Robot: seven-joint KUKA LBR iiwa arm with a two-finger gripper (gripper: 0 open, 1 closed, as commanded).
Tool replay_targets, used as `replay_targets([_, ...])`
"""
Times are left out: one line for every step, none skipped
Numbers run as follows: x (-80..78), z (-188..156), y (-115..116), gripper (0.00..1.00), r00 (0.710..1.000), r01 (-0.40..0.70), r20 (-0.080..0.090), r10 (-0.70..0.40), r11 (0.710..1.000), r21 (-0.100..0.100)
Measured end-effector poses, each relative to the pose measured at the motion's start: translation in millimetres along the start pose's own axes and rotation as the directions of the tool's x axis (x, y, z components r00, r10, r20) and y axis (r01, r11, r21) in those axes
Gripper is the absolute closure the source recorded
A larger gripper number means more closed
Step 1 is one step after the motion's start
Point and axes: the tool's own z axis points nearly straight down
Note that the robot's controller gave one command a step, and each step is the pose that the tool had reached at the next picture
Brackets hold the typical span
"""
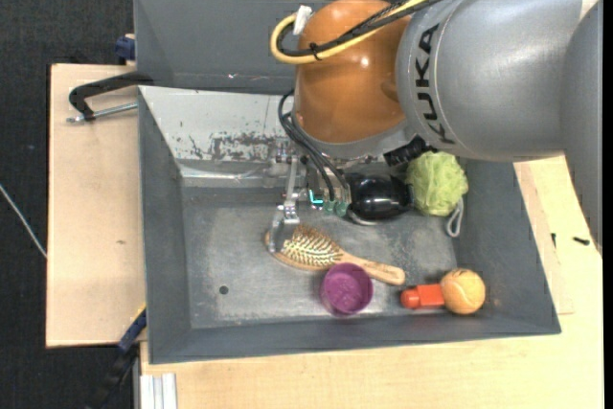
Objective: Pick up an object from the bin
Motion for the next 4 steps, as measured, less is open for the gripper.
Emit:
replay_targets([-1.8,-4,-1,0.0,1.0,-0.002,0.008,0.002,1.0,-0.001])
replay_targets([-4.1,32,-15,0.0,0.983,-0.185,0.015,0.185,0.983,-0.007])
replay_targets([9.4,52,-55,0.0,0.964,-0.267,0.004,0.267,0.964,-0.001])
replay_targets([5.6,47,-76,0.0,0.985,-0.172,0.011,0.172,0.985,-0.003])
